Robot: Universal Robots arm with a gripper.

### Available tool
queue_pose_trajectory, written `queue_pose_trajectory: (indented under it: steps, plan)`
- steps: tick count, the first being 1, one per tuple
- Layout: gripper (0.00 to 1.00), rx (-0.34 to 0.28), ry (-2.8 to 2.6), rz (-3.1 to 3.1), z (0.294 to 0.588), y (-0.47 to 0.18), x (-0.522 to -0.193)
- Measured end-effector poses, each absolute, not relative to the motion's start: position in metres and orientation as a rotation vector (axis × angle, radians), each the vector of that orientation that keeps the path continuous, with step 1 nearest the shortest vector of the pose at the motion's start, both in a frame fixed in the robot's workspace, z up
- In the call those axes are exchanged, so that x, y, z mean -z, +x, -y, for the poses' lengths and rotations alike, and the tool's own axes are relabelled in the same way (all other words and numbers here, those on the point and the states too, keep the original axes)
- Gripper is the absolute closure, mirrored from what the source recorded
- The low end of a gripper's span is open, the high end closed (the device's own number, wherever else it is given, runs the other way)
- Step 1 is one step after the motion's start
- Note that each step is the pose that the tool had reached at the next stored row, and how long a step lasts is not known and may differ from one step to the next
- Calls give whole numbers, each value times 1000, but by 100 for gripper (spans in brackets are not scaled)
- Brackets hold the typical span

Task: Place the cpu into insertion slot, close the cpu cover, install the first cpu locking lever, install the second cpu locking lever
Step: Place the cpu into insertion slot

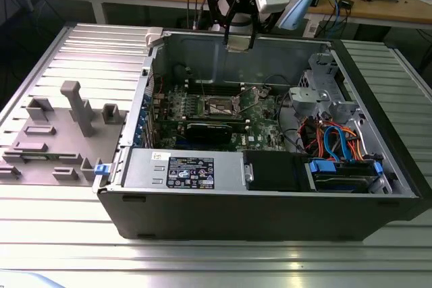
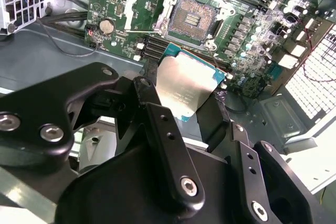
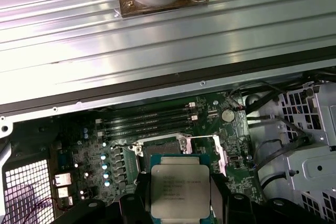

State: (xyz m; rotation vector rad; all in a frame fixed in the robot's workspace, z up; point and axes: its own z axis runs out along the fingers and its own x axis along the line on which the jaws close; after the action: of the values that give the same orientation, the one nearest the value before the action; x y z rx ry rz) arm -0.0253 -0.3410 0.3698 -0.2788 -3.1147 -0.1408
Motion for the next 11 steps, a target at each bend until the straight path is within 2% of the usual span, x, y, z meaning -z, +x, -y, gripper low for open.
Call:
queue_pose_trajectory:
  steps: [11]
  plan:
    - [46,141,-303,3113,341,-25,-370]
